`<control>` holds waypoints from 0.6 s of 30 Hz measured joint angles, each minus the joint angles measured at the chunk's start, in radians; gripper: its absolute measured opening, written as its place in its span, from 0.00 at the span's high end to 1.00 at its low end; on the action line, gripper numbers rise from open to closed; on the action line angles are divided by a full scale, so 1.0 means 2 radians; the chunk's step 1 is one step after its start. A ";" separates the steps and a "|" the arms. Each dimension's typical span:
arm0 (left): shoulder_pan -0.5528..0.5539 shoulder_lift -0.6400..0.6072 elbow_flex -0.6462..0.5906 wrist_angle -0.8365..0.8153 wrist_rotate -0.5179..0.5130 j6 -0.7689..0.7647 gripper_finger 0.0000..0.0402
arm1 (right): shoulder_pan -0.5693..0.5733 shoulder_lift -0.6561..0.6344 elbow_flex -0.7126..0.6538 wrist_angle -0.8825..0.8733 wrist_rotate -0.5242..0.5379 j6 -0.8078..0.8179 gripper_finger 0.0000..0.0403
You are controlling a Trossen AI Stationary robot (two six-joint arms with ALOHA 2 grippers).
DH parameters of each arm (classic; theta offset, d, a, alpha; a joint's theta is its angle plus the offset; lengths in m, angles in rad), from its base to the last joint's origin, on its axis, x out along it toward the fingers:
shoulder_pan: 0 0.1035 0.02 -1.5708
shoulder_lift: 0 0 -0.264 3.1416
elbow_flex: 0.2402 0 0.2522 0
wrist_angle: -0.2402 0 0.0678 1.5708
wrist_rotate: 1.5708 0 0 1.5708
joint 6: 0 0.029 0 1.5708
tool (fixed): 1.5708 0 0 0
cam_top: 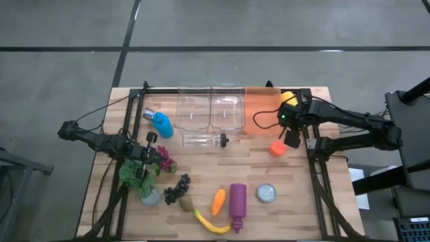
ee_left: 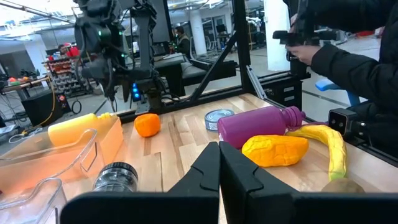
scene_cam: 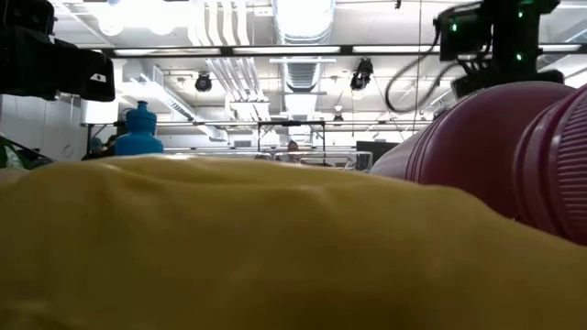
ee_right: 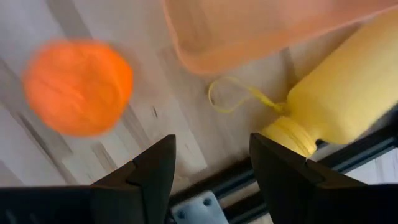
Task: Pick & Place Food Item
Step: Put the yellow water bottle into the orange bin
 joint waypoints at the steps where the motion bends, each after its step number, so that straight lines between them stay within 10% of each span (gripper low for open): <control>1: 0.000 0.000 0.000 0.000 0.000 0.000 1.00 | 0.000 0.002 -0.006 0.004 0.000 -0.007 0.50; 18: 0.000 0.000 0.000 0.000 0.000 0.000 1.00 | 0.000 0.019 -0.030 0.063 -0.014 -0.072 0.50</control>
